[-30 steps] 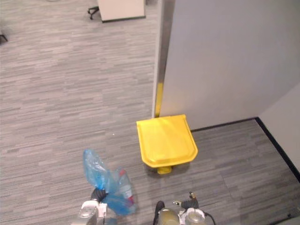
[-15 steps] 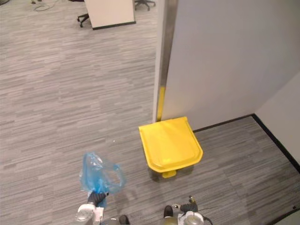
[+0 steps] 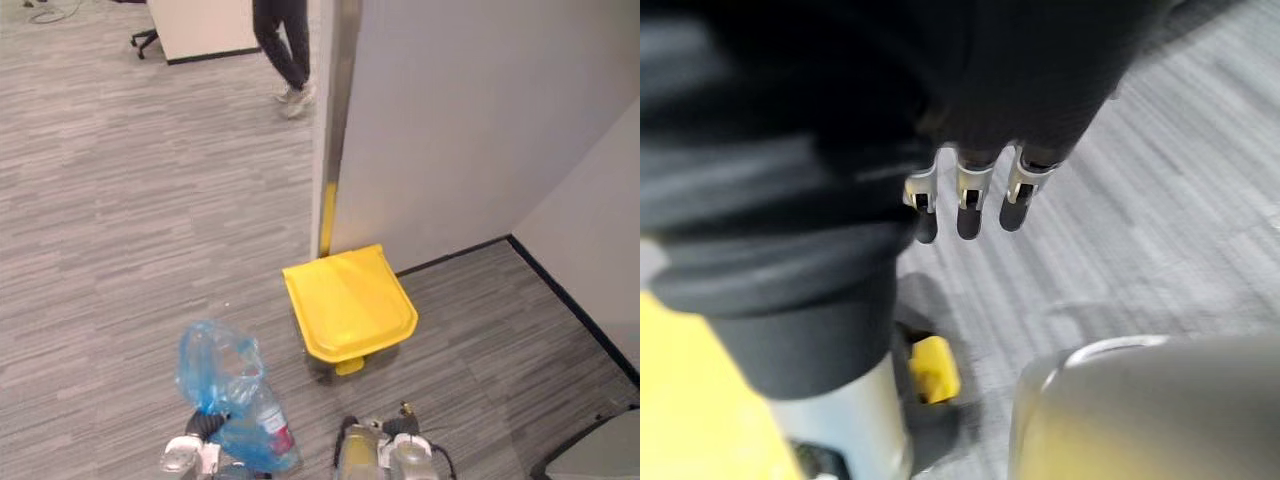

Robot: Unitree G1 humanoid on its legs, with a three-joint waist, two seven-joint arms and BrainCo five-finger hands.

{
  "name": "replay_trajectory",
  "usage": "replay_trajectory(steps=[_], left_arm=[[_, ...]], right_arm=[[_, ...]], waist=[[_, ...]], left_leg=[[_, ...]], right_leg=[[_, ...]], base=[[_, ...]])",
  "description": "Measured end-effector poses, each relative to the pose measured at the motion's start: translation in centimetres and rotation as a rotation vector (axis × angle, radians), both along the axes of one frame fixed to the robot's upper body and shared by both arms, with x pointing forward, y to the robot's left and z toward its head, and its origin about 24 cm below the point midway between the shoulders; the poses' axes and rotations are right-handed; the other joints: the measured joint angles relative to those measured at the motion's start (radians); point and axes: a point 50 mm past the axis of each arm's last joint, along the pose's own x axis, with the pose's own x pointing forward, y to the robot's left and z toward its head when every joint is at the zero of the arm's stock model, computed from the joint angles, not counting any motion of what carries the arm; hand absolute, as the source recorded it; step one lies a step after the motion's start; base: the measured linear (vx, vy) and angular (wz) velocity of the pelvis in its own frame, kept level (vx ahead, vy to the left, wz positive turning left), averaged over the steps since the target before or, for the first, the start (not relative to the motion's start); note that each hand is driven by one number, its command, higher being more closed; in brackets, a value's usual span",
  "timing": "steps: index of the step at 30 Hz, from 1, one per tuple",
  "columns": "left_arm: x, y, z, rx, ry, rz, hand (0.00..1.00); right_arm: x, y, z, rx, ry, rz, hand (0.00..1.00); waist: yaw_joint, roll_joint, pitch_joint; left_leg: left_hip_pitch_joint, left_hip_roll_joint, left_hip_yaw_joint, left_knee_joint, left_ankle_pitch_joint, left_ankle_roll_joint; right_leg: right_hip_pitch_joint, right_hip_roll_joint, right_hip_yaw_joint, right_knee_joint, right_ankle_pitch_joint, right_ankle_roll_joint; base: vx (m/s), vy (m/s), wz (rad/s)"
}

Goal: Gather rubbish on tea table into small bin, then transfer packed bag to large trash can.

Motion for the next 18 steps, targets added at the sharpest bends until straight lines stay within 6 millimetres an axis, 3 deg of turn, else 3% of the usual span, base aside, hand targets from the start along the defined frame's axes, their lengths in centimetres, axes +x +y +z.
replay_trajectory(steps=[1,2,4,5,7,9,13,18], left_arm=[[0.0,0.1,0.0,0.002,-0.001,0.008,1.00],[0.3,0.3,0.1,0.005,-0.010,0.015,1.00],[1.1,-0.8,0.4,-0.023,-0.035,0.007,1.00],[1.9,-1.3,0.7,-0.033,-0.062,0.001,1.00],[3.1,-1.4,1.4,-0.034,-0.103,-0.006,1.00],[3.3,-1.2,1.5,-0.028,-0.111,-0.006,1.00],[3.2,-1.1,1.5,-0.024,-0.108,-0.005,1.00],[3.7,-1.2,1.6,-0.027,-0.118,-0.010,1.00]], right_arm=[[0.3,0.2,0.1,0.000,-0.011,0.011,0.00],[0.2,0.2,0.2,-0.002,-0.016,0.015,0.00],[0.8,-0.4,0.6,-0.023,-0.032,0.022,0.00],[1.3,-0.7,0.9,-0.033,-0.057,0.017,0.00],[1.6,-1.0,1.3,-0.038,-0.078,0.006,0.00],[1.2,-1.2,1.3,-0.039,-0.080,-0.006,0.00],[1.3,-1.4,1.4,-0.044,-0.086,-0.004,0.00],[2.9,-0.7,2.2,-0.063,-0.125,0.083,0.00]], waist=[[0.001,-0.015,0.008],[-0.002,-0.026,0.019],[0.003,0.024,0.030],[0.001,0.035,0.041],[0.001,0.037,0.059],[0.004,0.032,0.057],[0.012,0.039,0.056],[0.029,0.042,0.055]], left_leg=[[0.000,-0.002,0.000,0.042,-0.029,-0.008],[-0.004,-0.004,-0.007,0.112,-0.077,-0.033],[-0.022,0.041,-0.012,0.172,-0.118,-0.052],[-0.037,0.043,-0.018,0.182,-0.133,-0.050],[-0.043,0.056,-0.042,0.214,-0.163,-0.053],[-0.038,0.073,-0.086,0.249,-0.196,-0.065],[-0.075,0.099,-0.134,0.278,-0.211,-0.084],[-0.130,0.105,-0.150,0.265,-0.187,-0.116]], right_leg=[[-0.002,-0.001,-0.012,-0.030,-0.003,0.001],[0.000,0.001,-0.011,-0.039,0.017,-0.024],[-0.007,0.029,-0.022,-0.003,0.012,-0.018],[-0.030,0.035,-0.021,0.027,0.011,-0.018],[-0.062,0.038,-0.008,0.123,-0.009,-0.032],[-0.090,0.033,-0.009,0.254,-0.074,-0.051],[-0.123,0.021,-0.059,0.339,-0.139,-0.062],[-0.171,0.015,-0.084,0.346,-0.149,-0.072]], base=[[0.19,-0.171,0.08],[0.24,-0.171,-0.13],[0.22,-0.132,-0.11],[0.16,-0.091,0.12],[0.13,-0.102,0.24],[0.16,-0.135,0.46],[0.16,-0.059,0.35],[0.14,-0.014,0.12]])
